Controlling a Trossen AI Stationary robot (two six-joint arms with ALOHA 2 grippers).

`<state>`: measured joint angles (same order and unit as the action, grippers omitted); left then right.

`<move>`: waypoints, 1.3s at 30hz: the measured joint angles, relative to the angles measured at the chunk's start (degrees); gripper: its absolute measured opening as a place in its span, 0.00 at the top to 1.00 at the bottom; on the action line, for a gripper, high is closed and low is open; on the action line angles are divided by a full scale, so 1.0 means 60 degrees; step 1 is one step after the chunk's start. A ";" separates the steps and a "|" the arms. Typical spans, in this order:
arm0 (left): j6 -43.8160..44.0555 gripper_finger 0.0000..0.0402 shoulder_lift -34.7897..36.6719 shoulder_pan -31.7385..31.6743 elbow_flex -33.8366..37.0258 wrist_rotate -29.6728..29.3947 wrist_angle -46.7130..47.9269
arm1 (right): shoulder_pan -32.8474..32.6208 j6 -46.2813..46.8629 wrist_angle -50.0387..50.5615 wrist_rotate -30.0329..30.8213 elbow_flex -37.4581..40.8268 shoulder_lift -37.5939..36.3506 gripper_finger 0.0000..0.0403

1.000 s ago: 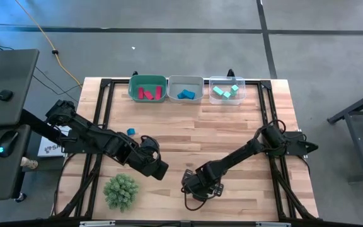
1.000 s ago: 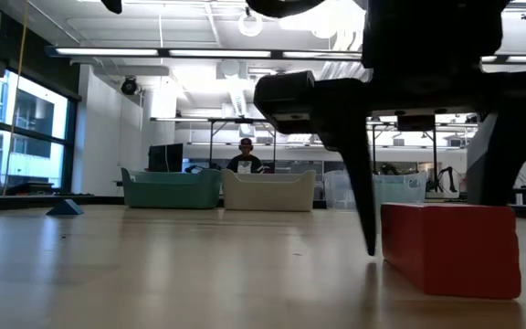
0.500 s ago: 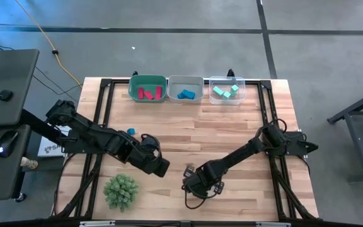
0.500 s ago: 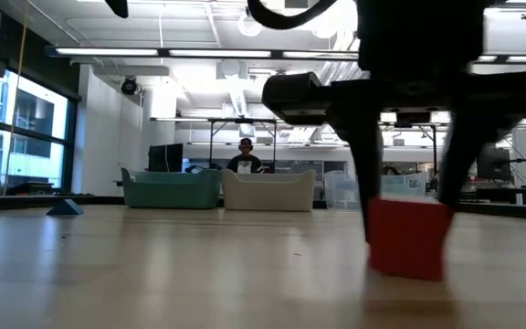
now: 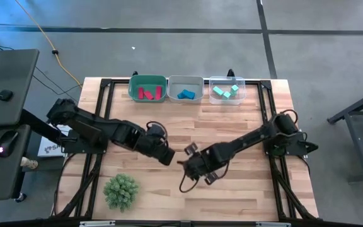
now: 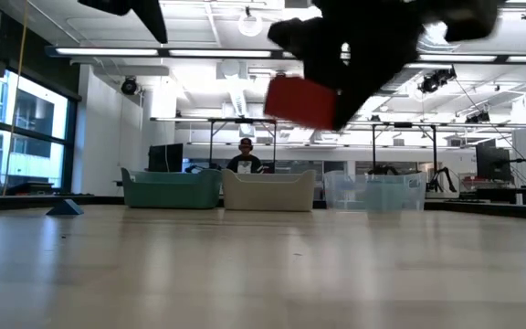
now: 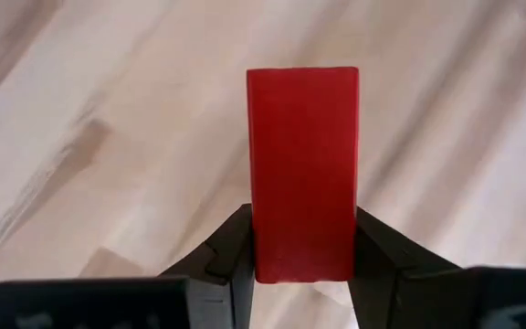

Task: Sort & place blocks by color
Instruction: Put the red block into the green bin

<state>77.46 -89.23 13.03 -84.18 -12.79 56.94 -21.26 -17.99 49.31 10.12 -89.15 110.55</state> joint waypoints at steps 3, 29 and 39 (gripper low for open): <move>-0.0308 0.49 0.0000 -0.0341 0.0000 0.0114 -0.0047 | 0.0159 0.0536 -0.0013 0.0563 0.0000 -0.0465 0.73; -0.2846 0.49 -0.0004 -0.3131 0.0000 0.0887 -0.1988 | 0.2172 0.0148 0.0234 0.2458 0.0000 -0.1829 0.73; -0.3585 0.49 -0.0004 -0.4144 0.0000 0.1984 -0.2239 | 0.3033 -0.0894 0.0024 0.2354 0.0000 -0.2322 0.73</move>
<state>55.95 -89.25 -11.84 -84.18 -0.89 43.50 -3.06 -23.35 49.45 24.25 -89.14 96.62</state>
